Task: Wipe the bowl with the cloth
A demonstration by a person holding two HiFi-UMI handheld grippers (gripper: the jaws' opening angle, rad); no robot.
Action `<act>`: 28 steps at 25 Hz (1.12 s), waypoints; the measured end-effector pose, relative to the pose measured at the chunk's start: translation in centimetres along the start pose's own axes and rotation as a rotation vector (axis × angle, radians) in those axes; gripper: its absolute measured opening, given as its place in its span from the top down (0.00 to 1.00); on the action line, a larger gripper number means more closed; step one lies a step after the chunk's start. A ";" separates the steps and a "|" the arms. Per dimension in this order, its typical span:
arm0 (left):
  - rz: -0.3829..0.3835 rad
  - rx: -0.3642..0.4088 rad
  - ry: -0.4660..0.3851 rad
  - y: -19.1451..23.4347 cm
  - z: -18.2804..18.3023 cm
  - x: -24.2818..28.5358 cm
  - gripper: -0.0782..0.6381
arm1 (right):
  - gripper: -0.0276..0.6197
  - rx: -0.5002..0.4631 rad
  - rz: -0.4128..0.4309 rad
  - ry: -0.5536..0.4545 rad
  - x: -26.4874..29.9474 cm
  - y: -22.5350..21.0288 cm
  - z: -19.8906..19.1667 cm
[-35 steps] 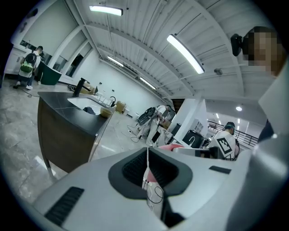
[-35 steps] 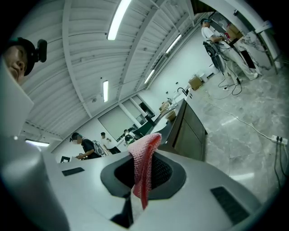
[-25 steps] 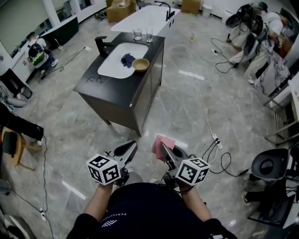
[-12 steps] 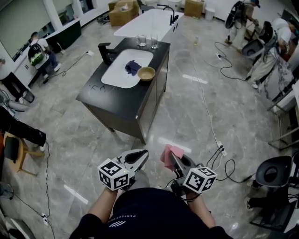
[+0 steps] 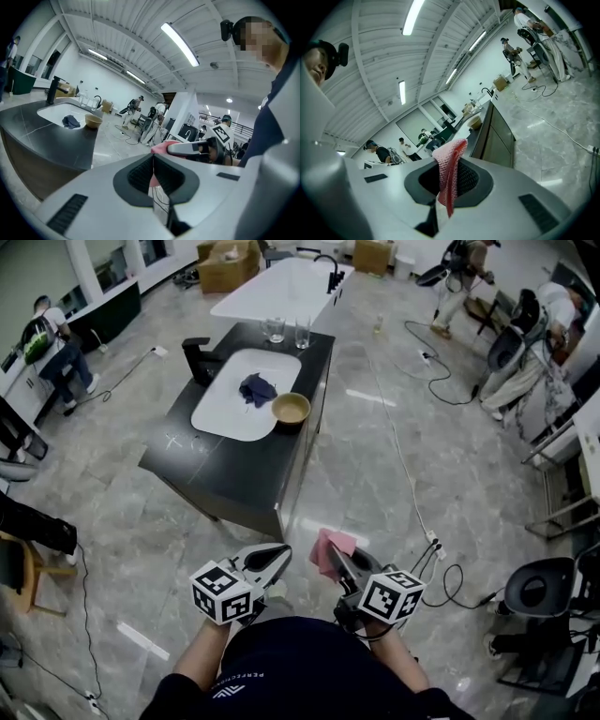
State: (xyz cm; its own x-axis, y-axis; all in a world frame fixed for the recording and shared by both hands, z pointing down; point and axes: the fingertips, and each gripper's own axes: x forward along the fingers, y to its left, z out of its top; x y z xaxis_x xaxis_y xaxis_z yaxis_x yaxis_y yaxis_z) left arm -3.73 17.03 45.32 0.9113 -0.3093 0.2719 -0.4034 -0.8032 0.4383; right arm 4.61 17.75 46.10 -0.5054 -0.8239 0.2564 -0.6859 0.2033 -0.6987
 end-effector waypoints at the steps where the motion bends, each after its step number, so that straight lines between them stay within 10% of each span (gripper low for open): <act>1: 0.000 -0.001 -0.003 0.8 0.3 -0.2 0.88 | 0.89 0.000 -0.002 0.000 0.8 0.1 0.3; 28: -0.054 0.042 -0.006 13.5 7.0 2.6 0.88 | 0.89 -0.014 -0.132 -0.067 11.8 -2.7 5.7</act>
State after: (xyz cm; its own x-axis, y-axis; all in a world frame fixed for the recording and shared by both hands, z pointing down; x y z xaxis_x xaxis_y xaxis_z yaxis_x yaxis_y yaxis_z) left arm -6.25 1.85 45.90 0.9323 -0.2675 0.2435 -0.3495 -0.8397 0.4157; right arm 3.46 4.44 47.23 -0.3744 -0.8773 0.3002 -0.7517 0.0975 -0.6523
